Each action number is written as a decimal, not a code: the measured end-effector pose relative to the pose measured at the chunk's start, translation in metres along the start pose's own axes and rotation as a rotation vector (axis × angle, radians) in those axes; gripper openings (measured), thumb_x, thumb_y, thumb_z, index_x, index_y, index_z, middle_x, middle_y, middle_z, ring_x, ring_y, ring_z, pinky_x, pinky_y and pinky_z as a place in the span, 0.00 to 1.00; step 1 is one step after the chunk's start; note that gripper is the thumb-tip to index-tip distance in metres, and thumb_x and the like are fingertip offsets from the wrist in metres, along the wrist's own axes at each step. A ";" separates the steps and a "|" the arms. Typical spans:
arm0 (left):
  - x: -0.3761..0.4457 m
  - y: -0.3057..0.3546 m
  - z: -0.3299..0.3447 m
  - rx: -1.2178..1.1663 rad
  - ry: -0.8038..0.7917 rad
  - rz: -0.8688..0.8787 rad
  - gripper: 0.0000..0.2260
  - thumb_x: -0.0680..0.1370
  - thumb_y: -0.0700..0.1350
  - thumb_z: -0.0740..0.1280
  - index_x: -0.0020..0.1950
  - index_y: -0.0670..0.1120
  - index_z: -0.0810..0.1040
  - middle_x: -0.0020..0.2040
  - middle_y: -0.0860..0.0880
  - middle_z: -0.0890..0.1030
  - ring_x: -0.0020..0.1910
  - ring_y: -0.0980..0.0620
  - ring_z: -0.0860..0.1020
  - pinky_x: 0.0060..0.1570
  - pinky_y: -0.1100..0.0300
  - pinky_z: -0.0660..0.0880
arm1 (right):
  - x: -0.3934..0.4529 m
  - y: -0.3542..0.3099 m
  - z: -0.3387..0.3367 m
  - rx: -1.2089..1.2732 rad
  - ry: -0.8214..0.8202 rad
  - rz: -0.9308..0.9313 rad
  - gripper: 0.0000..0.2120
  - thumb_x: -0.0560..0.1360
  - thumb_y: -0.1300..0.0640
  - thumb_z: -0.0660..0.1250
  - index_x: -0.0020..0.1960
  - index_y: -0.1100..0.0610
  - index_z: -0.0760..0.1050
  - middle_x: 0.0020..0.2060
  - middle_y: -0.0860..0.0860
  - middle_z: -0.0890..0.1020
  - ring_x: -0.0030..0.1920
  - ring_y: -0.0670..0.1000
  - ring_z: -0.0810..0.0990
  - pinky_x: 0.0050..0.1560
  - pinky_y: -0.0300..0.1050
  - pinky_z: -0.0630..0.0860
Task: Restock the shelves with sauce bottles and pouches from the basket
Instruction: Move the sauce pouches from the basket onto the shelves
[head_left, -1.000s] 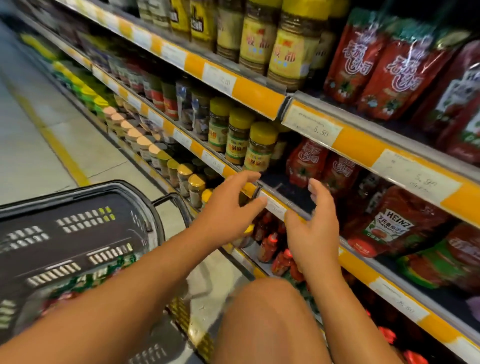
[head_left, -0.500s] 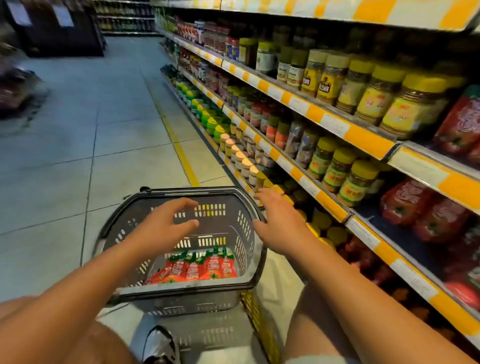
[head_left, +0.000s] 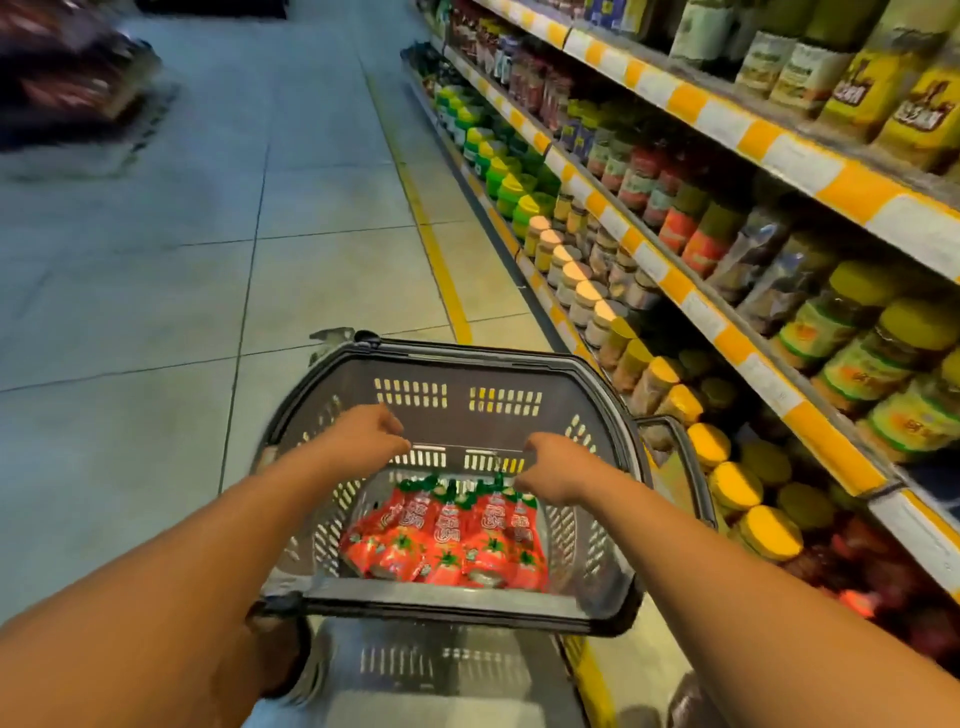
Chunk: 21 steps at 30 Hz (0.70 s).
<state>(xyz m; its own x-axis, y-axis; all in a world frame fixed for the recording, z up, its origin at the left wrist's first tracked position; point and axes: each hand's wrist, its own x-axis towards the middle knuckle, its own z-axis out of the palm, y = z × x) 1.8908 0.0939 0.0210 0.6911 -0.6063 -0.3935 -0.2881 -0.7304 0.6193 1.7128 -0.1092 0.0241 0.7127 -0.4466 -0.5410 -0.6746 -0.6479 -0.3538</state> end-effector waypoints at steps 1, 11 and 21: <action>0.014 -0.002 0.004 0.029 -0.033 -0.023 0.09 0.80 0.47 0.72 0.59 0.47 0.80 0.54 0.50 0.81 0.51 0.52 0.79 0.49 0.56 0.75 | 0.016 0.000 0.003 -0.005 -0.019 0.013 0.23 0.81 0.54 0.68 0.72 0.60 0.68 0.63 0.59 0.78 0.57 0.59 0.81 0.57 0.56 0.81; 0.126 -0.035 0.062 0.276 -0.226 -0.178 0.14 0.80 0.45 0.70 0.63 0.41 0.79 0.59 0.43 0.82 0.54 0.44 0.80 0.52 0.50 0.78 | 0.139 0.017 0.096 0.026 -0.174 0.129 0.11 0.78 0.59 0.68 0.40 0.59 0.70 0.35 0.54 0.72 0.39 0.55 0.73 0.33 0.45 0.67; 0.136 -0.105 0.146 0.265 -0.352 -0.392 0.12 0.77 0.44 0.73 0.57 0.38 0.81 0.53 0.39 0.84 0.52 0.41 0.84 0.55 0.49 0.82 | 0.168 0.058 0.178 0.128 -0.215 0.348 0.11 0.76 0.57 0.72 0.56 0.61 0.78 0.51 0.57 0.82 0.50 0.56 0.81 0.46 0.45 0.76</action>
<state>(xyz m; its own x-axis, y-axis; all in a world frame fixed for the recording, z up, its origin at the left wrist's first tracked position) 1.9180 0.0421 -0.1968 0.5310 -0.3099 -0.7887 -0.2423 -0.9474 0.2091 1.7597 -0.1117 -0.2232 0.3913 -0.4776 -0.7867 -0.8959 -0.3932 -0.2069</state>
